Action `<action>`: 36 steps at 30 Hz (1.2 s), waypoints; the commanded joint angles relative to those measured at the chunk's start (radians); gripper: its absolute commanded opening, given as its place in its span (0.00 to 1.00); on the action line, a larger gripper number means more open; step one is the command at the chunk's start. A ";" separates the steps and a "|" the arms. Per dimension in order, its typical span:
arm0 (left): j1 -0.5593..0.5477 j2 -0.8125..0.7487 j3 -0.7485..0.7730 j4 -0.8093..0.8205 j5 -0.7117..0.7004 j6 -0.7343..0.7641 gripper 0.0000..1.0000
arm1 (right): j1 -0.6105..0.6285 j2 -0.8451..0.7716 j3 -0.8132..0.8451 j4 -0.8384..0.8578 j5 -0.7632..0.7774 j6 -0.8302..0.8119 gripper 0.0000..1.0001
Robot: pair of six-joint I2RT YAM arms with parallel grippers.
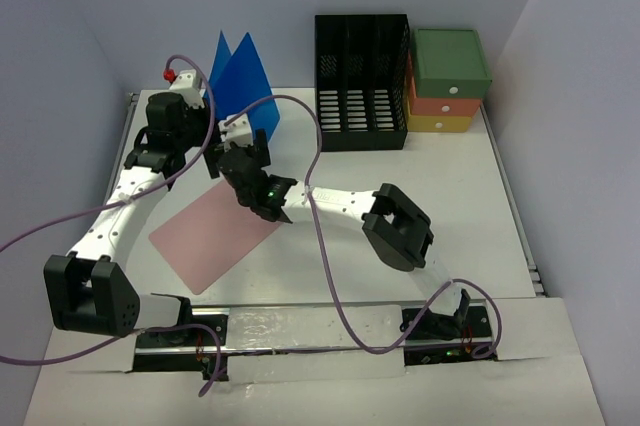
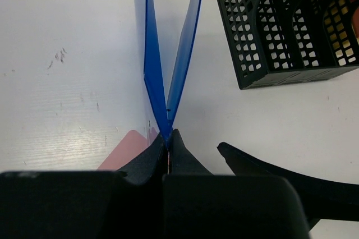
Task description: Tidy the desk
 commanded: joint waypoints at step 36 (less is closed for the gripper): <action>0.032 -0.031 0.122 -0.041 0.155 -0.162 0.00 | -0.146 -0.091 -0.226 0.296 0.095 -0.082 0.98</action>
